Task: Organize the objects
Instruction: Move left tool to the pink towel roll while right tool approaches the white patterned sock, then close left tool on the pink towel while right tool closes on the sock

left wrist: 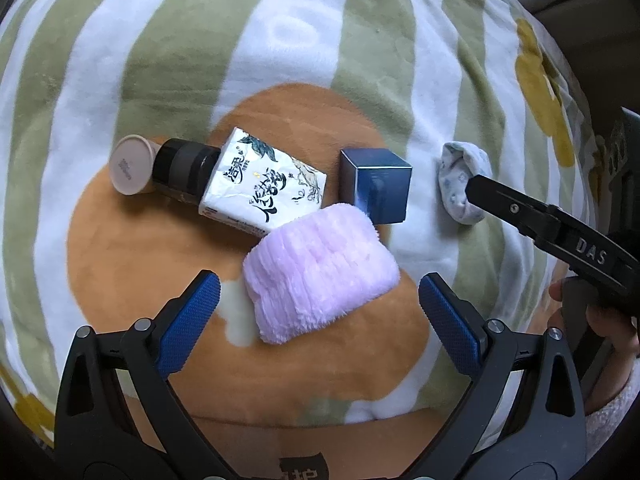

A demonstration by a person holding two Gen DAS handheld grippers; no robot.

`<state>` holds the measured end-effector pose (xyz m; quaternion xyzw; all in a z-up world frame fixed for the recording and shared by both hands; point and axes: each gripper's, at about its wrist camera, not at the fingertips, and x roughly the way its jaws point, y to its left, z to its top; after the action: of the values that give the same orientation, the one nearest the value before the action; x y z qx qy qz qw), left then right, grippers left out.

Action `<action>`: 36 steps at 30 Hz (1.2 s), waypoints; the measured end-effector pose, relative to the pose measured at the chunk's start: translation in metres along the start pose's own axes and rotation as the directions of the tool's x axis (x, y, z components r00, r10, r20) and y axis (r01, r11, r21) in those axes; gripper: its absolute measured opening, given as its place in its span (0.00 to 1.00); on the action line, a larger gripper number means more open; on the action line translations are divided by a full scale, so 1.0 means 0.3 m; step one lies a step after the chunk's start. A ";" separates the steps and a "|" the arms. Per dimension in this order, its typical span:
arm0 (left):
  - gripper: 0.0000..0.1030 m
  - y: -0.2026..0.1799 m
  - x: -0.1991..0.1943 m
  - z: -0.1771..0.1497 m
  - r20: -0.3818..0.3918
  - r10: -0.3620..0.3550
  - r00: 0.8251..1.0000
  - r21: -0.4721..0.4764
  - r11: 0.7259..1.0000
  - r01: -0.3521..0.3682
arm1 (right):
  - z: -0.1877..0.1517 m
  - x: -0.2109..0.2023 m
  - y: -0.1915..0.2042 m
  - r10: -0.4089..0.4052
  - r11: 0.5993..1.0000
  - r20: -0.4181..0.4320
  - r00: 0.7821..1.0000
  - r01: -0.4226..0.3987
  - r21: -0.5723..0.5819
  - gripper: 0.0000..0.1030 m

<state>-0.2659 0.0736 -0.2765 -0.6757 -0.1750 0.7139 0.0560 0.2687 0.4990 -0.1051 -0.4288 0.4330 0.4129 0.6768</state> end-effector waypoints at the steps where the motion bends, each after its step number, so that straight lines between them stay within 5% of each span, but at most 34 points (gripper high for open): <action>1: 0.96 0.000 0.005 0.003 -0.002 0.000 1.000 -0.001 1.000 0.000 | 0.002 0.010 -0.004 0.002 1.000 -0.006 1.000 -0.002 0.002 0.92; 10: 0.92 0.003 0.040 0.017 -0.018 0.005 1.000 -0.028 1.000 -0.006 | 0.016 0.066 -0.017 0.004 1.000 -0.040 0.999 -0.004 0.003 0.78; 14: 0.68 0.005 0.048 0.027 -0.027 -0.020 0.999 -0.039 0.999 0.019 | 0.011 0.080 -0.016 -0.002 1.000 -0.049 0.999 0.001 -0.008 0.67; 19: 0.59 -0.007 0.054 0.034 -0.034 -0.018 0.999 -0.025 1.000 0.017 | 0.002 0.085 -0.009 0.029 0.999 -0.055 0.998 -0.030 -0.017 0.51; 36: 0.42 -0.022 -0.036 0.004 0.011 -0.047 0.999 -0.009 0.999 0.047 | -0.053 0.014 -0.025 0.044 0.997 -0.041 0.998 -0.041 0.061 0.44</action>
<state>-0.2673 0.0762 -0.2640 -0.6679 -0.1942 0.7152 0.0687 0.2731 0.4827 -0.1115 -0.4075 0.4685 0.4048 0.6713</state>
